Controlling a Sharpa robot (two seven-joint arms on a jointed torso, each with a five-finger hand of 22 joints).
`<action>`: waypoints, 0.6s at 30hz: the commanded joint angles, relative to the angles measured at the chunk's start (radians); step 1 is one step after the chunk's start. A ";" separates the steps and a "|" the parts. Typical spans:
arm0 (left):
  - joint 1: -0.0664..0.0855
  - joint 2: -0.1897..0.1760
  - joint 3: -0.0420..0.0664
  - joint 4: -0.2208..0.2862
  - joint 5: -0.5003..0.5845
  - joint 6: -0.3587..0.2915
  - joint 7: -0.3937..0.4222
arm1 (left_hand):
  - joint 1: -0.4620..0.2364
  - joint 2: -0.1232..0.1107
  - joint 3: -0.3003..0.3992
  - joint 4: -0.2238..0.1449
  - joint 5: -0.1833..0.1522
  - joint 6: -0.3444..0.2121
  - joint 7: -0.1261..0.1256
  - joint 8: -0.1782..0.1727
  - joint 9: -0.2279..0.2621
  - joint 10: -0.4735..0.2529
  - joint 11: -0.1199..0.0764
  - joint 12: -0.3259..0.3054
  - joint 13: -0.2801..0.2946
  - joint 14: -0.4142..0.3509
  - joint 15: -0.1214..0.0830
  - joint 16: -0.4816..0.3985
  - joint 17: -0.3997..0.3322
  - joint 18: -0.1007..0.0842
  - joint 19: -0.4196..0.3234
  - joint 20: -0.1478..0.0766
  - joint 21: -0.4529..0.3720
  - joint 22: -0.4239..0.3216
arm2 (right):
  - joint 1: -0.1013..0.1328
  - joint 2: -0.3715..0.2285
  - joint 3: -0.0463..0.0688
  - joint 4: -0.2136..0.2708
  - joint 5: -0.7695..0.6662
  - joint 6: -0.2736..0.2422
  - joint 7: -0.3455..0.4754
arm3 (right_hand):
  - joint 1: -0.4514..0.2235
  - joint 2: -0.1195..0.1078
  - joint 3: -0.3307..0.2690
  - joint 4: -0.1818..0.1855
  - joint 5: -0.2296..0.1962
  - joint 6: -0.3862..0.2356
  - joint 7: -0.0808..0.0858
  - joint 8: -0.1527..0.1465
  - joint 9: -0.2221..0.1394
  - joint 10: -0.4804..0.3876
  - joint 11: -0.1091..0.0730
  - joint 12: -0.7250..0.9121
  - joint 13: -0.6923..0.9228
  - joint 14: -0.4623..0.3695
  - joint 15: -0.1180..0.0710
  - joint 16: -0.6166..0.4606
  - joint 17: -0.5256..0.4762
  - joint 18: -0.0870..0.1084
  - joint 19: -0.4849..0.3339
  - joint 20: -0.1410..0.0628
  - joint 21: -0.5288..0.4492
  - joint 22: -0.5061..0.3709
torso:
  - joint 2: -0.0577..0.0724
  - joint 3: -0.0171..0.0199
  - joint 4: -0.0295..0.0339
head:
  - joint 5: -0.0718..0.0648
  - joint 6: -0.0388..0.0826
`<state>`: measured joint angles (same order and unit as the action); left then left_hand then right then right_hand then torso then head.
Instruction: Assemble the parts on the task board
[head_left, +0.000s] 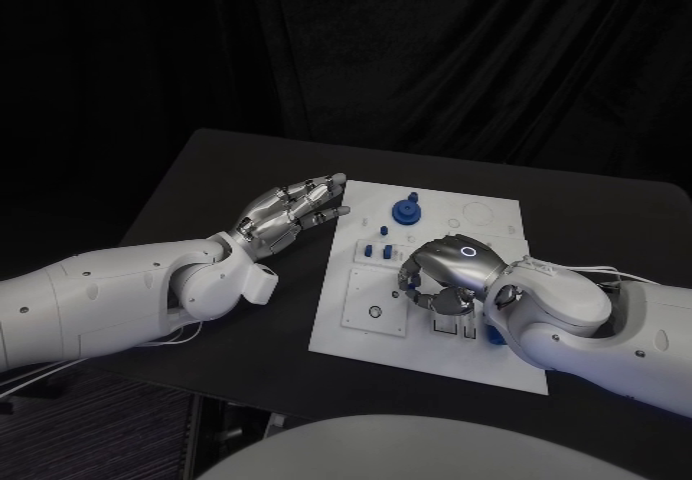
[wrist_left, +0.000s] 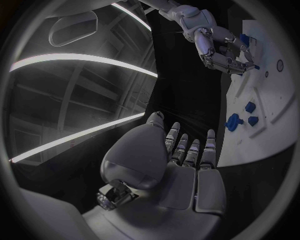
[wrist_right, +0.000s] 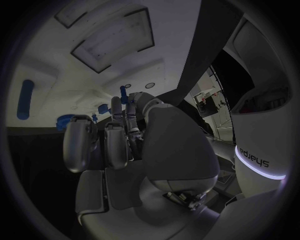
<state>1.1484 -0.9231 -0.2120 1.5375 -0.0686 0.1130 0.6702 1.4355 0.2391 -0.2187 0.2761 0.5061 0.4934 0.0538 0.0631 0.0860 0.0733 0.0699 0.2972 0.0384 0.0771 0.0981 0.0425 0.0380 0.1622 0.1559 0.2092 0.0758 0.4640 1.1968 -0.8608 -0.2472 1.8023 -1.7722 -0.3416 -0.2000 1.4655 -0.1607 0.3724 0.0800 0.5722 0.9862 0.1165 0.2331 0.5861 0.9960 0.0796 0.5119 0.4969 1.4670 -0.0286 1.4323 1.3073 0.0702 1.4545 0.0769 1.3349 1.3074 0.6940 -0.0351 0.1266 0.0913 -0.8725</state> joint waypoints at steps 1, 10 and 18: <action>-0.002 0.003 0.001 -0.001 0.004 0.014 0.012 | 0.004 0.004 0.008 -0.002 0.004 0.001 0.003 0.002 0.000 0.001 0.007 -0.003 0.000 0.002 0.001 0.001 -0.001 0.016 0.002 -0.001 -0.004 -0.001 | -0.007 0.003 0.000 -0.003 -0.013 0.011 -0.016 | 0.006 -0.004 0.001 0.005 -0.006 -0.007 -0.001 -0.007 -0.002 0.042 -0.038 -0.007 0.000 0.032 0.000 -0.002 0.047 -0.013 -0.007 0.002 -0.004 0.187 | 0.000 0.0000 -0.0007 | 0.004 0.000; -0.005 0.006 0.001 -0.003 0.004 0.017 0.011 | 0.006 0.004 0.009 -0.003 0.004 0.003 0.003 0.002 0.000 0.000 0.007 -0.004 0.000 0.002 0.002 0.001 -0.001 0.016 0.002 -0.001 -0.004 -0.003 | -0.014 0.014 0.000 -0.015 -0.013 0.006 -0.014 | 0.007 -0.004 0.001 0.005 -0.008 -0.008 -0.001 -0.009 -0.002 0.042 -0.037 -0.008 -0.001 0.032 0.000 -0.002 0.048 -0.013 -0.007 0.002 -0.003 0.187 | -0.001 -0.0002 0.0010 | 0.011 0.000; -0.006 0.007 0.001 -0.004 0.004 0.017 0.010 | 0.009 0.005 0.010 -0.005 0.005 0.010 0.004 0.004 0.002 0.000 0.009 -0.004 0.000 0.001 0.003 0.001 -0.001 0.016 0.002 0.001 -0.005 -0.005 | -0.016 0.026 0.000 -0.027 -0.013 0.006 -0.013 | 0.008 -0.002 0.002 0.006 -0.016 -0.008 0.000 -0.012 -0.004 0.044 -0.037 -0.010 -0.001 0.033 0.001 -0.001 0.049 -0.013 -0.006 0.003 -0.002 0.188 | -0.002 -0.0001 0.0018 | 0.016 0.000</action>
<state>1.1445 -0.9181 -0.2120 1.5321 -0.0685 0.1167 0.6692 1.4393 0.2430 -0.2135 0.2708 0.5060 0.4970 0.0574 0.0630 0.0862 0.0734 0.0699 0.2972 0.0383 0.0772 0.0981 0.0424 0.0380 0.1622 0.1559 0.2093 0.0758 0.4612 1.1834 -0.8356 -0.2474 1.7759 -1.7758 -0.3393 -0.2006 1.4640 -0.1621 0.3720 0.0803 0.5598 0.9855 0.1171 0.2241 0.5828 1.0048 0.0746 0.5060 0.4950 1.4670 -0.0285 1.4323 1.3073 0.0702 1.4545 0.0769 1.3349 1.3073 0.6927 -0.0354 0.1278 0.1065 -0.8725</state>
